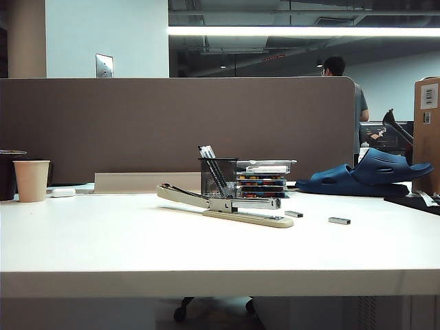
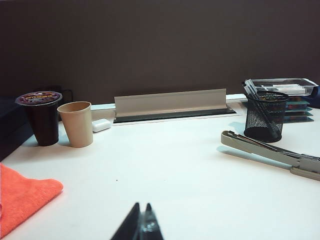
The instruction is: Pick up a set of staples and put them into the open stapler.
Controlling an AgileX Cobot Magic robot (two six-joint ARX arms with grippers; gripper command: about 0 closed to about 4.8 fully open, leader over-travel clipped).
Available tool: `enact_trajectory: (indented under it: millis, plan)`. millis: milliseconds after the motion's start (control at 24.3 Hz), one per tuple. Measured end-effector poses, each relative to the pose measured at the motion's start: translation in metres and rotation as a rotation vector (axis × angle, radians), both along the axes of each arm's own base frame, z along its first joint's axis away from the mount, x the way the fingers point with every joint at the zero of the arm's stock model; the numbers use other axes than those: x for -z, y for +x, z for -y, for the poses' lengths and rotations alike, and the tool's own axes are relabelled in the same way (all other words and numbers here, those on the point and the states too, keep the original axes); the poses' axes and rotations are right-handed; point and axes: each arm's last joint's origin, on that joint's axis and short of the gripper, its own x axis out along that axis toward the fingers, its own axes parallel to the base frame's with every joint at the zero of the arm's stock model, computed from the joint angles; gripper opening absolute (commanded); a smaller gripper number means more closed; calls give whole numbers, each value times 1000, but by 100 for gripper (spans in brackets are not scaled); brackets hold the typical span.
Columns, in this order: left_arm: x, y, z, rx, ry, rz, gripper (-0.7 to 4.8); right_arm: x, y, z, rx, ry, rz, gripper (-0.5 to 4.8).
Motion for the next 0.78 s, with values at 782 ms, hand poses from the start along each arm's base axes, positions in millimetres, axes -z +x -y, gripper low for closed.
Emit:
enact_trajectory:
  millis: [782]
  plan:
    - [0, 0, 0, 0, 0, 0, -5, -4, 0, 0, 0, 0, 38, -8]
